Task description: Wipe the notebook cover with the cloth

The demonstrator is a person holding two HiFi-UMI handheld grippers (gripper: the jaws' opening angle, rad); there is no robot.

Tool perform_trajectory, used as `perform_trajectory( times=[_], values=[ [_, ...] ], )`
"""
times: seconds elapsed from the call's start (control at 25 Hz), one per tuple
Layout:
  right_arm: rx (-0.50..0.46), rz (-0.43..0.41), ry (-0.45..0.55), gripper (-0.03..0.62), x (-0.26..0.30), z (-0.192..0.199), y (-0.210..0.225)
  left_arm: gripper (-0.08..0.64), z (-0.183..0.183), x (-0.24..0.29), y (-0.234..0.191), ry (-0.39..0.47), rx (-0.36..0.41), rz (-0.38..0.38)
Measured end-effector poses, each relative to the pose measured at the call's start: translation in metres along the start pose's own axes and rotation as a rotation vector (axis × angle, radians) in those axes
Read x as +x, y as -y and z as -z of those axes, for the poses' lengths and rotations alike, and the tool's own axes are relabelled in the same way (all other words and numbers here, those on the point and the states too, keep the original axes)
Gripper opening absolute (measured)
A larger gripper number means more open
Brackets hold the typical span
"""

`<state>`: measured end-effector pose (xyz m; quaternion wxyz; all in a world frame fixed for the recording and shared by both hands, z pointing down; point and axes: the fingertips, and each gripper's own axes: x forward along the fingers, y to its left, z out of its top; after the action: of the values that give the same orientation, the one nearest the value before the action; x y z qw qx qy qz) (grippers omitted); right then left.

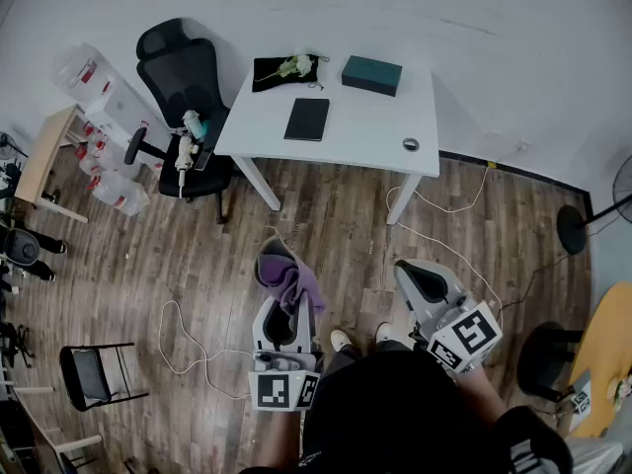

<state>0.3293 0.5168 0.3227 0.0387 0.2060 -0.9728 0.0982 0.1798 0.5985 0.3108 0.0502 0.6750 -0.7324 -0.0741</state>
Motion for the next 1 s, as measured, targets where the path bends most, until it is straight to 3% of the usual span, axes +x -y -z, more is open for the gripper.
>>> perform_trajectory(
  times=[0.36,0.72,1.0],
  values=[
    [0.022,0.001,0.004,0.005,-0.038,-0.002,0.056,0.124,0.003,0.022,0.066,-0.018,0.001,0.036],
    [0.045,-0.041,0.031,0.005,-0.045,-0.004,0.067,0.124,0.003,0.029,0.079,0.002,0.014,-0.015],
    [-0.007,-0.095,0.034,0.005,-0.056,-0.005,0.081,0.124,0.011,0.029,0.099,0.037,-0.001,-0.055]
  ],
)
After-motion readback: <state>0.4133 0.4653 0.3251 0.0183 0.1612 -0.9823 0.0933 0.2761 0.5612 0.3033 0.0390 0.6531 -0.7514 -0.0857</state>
